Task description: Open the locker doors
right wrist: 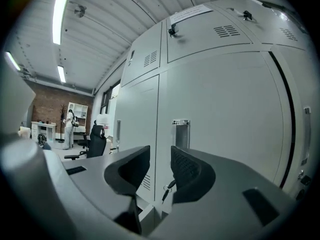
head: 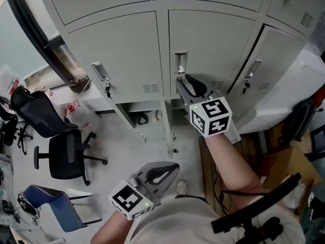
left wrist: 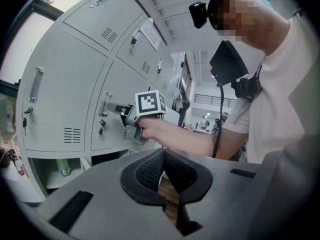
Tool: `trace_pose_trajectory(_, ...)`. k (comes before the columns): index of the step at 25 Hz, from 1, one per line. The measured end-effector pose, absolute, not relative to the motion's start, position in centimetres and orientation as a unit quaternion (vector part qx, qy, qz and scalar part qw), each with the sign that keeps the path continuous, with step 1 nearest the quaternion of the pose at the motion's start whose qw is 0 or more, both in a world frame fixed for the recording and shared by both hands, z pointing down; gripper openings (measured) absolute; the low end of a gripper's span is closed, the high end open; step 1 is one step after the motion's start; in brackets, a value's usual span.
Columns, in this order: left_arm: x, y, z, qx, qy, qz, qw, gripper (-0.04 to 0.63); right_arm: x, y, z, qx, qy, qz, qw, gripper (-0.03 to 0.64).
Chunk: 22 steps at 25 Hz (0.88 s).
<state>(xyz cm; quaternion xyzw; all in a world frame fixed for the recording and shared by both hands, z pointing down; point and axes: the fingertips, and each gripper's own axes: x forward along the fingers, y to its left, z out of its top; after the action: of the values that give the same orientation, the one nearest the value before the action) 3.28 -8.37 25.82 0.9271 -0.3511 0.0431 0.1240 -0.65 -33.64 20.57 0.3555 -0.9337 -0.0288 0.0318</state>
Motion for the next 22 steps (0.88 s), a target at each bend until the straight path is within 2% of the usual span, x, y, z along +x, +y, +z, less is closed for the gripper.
trace_pose_trajectory(22,-4.6,-11.0,25.4,0.949,-0.295,0.046,0.102,0.011,-4.5,-39.9,19.6,0.458,-0.887,-0.045,0.039,0.129)
